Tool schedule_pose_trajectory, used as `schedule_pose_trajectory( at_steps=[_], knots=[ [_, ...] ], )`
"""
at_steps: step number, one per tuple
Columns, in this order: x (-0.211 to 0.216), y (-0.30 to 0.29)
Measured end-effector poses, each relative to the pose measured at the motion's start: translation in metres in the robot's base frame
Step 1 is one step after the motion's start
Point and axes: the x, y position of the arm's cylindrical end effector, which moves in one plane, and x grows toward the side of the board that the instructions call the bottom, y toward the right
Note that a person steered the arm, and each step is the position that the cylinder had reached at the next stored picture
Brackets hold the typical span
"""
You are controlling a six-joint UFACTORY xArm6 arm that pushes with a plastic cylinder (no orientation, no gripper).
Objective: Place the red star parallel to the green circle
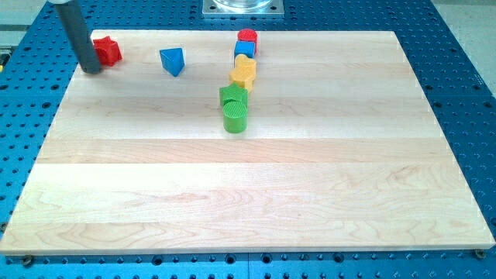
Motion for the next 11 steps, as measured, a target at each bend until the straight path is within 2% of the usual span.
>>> schedule_pose_trajectory(
  at_steps=[1,2,3,5,6,7,8,9,10,11],
  knots=[
    [-0.035,-0.006],
    [-0.060,0.046],
    [-0.016,0.100],
    [0.104,0.071],
    [0.124,0.069],
    [0.068,0.053],
    [0.061,0.099],
    [0.112,0.170],
    [0.144,0.182],
    [0.082,0.130]
  ],
)
